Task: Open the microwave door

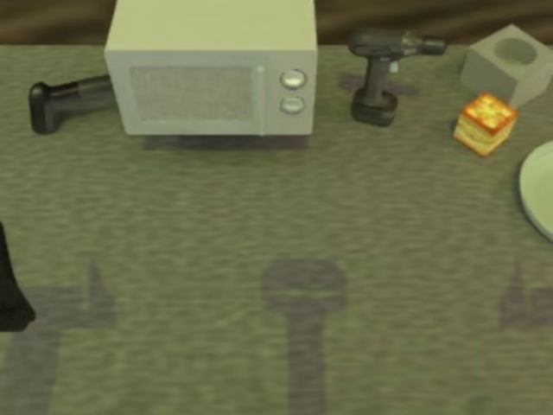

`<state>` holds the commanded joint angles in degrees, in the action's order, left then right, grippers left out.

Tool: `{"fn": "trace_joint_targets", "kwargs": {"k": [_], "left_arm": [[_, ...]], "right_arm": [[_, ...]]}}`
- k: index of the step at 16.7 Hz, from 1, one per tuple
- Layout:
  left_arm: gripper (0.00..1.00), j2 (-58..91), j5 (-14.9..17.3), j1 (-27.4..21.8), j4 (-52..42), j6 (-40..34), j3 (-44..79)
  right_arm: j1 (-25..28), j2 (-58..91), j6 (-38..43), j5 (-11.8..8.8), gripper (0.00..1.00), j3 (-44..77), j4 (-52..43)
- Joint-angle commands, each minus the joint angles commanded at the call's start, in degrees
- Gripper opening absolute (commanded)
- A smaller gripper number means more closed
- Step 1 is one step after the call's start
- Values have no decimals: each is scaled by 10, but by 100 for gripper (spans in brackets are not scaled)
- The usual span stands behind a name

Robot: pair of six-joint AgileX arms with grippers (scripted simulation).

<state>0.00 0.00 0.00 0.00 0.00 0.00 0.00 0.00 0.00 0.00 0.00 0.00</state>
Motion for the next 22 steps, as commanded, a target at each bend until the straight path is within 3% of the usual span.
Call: {"fn": "trace_joint_targets", "kwargs": {"k": [5, 9, 22], "left_arm": [[100, 34, -5, -13, -20, -12, 35], [100, 163, -25, -54, -92, -50, 167], [100, 952, -127, -253, -492, -222, 927]], "right_arm": [[0, 0, 0, 0, 100, 0, 0], [0, 0, 0, 0, 100, 0, 0], [0, 0, 0, 0, 100, 0, 0]]}}
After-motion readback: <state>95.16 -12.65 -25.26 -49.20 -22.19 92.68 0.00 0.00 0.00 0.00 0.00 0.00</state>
